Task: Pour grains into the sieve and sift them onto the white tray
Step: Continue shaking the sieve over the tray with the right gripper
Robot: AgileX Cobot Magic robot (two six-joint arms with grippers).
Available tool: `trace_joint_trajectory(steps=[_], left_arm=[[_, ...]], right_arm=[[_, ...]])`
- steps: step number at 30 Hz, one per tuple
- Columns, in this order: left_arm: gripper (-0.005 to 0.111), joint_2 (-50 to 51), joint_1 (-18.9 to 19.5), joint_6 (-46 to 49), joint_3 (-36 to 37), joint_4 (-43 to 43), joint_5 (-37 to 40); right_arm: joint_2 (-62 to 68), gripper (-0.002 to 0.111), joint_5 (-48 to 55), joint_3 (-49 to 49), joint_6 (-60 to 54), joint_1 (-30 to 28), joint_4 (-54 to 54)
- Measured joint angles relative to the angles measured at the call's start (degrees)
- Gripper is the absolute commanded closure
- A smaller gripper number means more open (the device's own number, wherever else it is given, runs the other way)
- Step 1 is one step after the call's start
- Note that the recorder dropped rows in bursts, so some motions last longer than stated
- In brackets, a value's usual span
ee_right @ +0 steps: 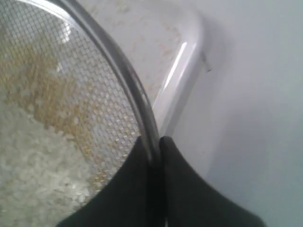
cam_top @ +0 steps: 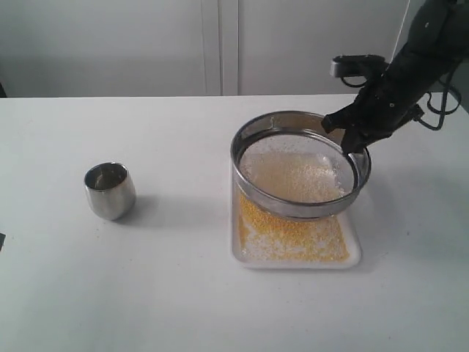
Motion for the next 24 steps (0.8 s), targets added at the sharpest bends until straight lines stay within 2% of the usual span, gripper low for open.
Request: trace_joint_trajectory(steps=[4,6,8,9,11,12,14,15,16,17,18,19,20,21,23,24], left_arm=[[0.107,0.0,0.0,0.0,0.0,0.0,0.0],[0.107,0.0,0.0,0.0,0.0,0.0,0.0],[0.107,0.0,0.0,0.0,0.0,0.0,0.0],[0.107,0.0,0.0,0.0,0.0,0.0,0.0],[0.107,0.0,0.0,0.0,0.0,0.0,0.0],[0.107,0.0,0.0,0.0,0.0,0.0,0.0],[0.107,0.0,0.0,0.0,0.0,0.0,0.0],[0.107,0.0,0.0,0.0,0.0,0.0,0.0],[0.107,0.0,0.0,0.0,0.0,0.0,0.0],[0.107,0.0,0.0,0.0,0.0,0.0,0.0],[0.107,0.0,0.0,0.0,0.0,0.0,0.0],[0.107,0.0,0.0,0.0,0.0,0.0,0.0],[0.107,0.0,0.0,0.0,0.0,0.0,0.0],[0.107,0.0,0.0,0.0,0.0,0.0,0.0],[0.107,0.0,0.0,0.0,0.0,0.0,0.0],[0.107,0.0,0.0,0.0,0.0,0.0,0.0]], right_arm=[[0.1,0.108,3.7,-0.1,-12.7,-0.2,2.4],[0.1,0.108,3.9,0.0,-8.1,0.3,0.3],[0.1,0.108,-0.1,0.0,2.2,0.1,-1.3],[0.1,0.108,-1.5,0.0,3.7,0.0,-1.2],[0.1,0.108,-1.9,-0.1,-2.9,-0.3,1.3],[0.1,0.108,0.2,-0.2,-9.4,-0.3,3.0],[0.0,0.108,4.0,-0.2,-14.5,0.3,3.5],[0.0,0.108,4.2,0.0,-12.4,0.9,2.5],[0.0,0.108,0.9,0.0,-2.1,1.1,0.0],[0.0,0.108,-2.5,0.0,2.9,0.9,0.3],[0.0,0.108,-3.2,-0.1,0.0,0.6,1.6],[0.0,0.108,-1.0,-0.2,-10.1,0.6,3.9],[-0.1,0.108,0.6,-0.2,-13.0,1.0,4.0],[-0.1,0.108,1.4,0.0,-8.7,1.6,1.7],[0.0,0.108,-3.2,0.0,4.6,0.8,-0.7],[0.0,0.108,-3.8,0.0,4.1,0.5,0.1]])
